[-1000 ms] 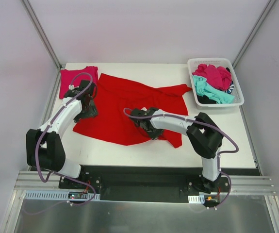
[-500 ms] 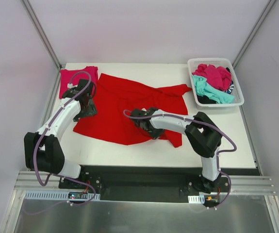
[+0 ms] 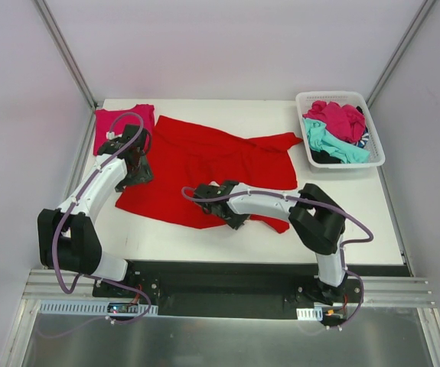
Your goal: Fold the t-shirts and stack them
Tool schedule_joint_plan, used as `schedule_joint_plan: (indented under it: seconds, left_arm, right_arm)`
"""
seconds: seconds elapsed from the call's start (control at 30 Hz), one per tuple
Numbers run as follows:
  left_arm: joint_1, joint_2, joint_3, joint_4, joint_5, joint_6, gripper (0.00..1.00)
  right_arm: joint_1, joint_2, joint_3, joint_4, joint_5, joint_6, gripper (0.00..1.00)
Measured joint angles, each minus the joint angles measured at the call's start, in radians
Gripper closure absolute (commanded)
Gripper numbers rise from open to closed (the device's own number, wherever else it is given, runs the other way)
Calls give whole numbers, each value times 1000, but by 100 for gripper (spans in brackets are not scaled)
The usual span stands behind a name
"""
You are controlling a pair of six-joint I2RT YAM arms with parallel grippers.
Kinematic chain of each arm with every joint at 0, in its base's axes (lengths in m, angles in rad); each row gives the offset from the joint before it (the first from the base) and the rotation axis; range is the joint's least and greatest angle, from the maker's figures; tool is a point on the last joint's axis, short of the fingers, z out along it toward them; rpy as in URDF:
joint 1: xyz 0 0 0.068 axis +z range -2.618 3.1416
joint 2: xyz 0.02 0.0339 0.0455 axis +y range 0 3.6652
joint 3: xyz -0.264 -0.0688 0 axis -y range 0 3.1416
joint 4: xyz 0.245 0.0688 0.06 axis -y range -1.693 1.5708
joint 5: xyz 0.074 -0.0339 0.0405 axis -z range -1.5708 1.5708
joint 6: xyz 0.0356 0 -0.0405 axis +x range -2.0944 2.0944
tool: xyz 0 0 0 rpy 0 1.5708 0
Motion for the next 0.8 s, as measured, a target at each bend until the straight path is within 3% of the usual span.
schedule_joint_plan:
  seconds: [0.8]
  left_arm:
    - [0, -7, 27, -19, -1, 2, 33]
  right_arm:
    - [-145, 27, -30, 73, -97, -54, 75]
